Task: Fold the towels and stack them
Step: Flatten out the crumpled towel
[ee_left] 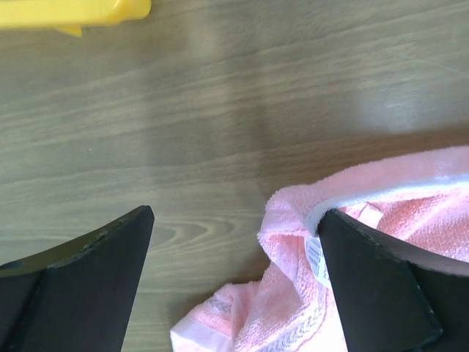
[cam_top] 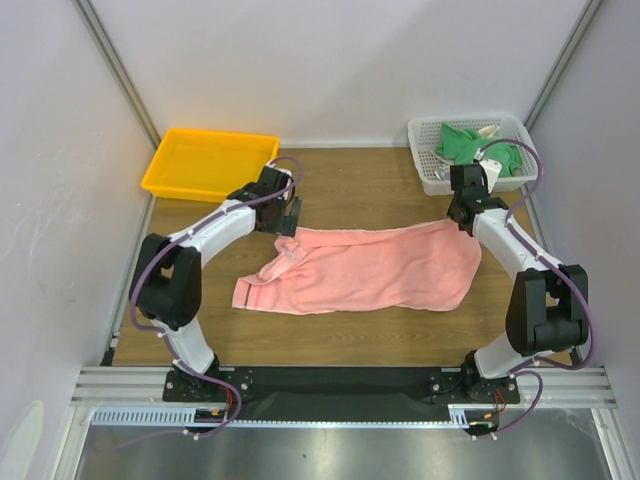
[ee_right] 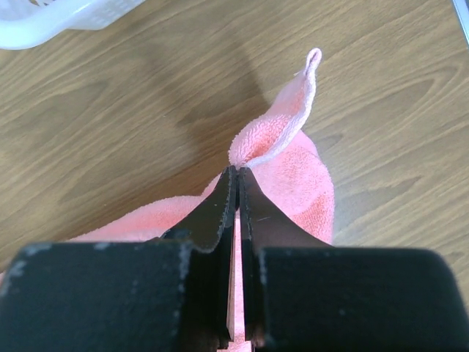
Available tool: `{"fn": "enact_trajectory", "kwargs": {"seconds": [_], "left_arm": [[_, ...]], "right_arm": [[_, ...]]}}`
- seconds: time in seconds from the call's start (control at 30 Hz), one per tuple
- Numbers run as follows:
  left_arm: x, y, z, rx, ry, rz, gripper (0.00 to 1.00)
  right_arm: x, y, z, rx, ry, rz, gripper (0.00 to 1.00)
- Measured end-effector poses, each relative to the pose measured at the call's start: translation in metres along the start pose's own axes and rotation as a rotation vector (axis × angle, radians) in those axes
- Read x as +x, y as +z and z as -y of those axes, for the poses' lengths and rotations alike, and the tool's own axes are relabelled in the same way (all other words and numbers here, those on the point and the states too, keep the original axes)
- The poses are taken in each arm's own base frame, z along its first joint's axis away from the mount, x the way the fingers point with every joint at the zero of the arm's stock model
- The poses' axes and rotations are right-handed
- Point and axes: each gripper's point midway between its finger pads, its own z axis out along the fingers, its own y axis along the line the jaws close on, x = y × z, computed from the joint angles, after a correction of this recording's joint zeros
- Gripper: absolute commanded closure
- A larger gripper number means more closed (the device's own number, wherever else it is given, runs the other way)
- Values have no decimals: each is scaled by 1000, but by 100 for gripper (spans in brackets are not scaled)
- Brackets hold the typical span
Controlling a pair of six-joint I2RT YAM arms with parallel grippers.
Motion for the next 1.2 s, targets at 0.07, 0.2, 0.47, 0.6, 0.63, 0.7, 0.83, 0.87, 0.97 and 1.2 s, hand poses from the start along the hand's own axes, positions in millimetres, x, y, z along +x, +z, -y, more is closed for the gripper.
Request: {"fn": "enact_trajectory", "kwargs": {"seconds": [0.07,0.2,0.47,0.6,0.63,0.7,0.83,0.87,0.97,1.2], "left_arm": [[6,-3,-2,2,-22,6,0],[31,-27,-2,32,-35,50,2],[47,-72,33,87,49,173,1],[63,-82,46,97,91,195,3],[67,-83,48,98,99,197,8],[73,-81,51,89,108,185,12],[84,-61,47,17,127,125,23],[86,-55,46,-5,136,107,26],[95,-36,40,-85,168,53,34],[85,-26,29,-184,167,58,38]], "right_arm": [[2,3,0,0,-5,-6,100],[0,3,-1,-6,-6,0,100],[0,4,-2,-21,-5,-6,100],[1,5,-3,-26,-6,-11,100],[1,5,-3,-27,-6,-11,100],[2,5,-3,-27,-6,-13,100],[3,6,-4,-27,-7,-17,100],[3,6,-3,-27,-7,-17,100],[3,7,-3,-26,-6,-18,100],[3,7,-3,-29,-5,-19,100]]}}
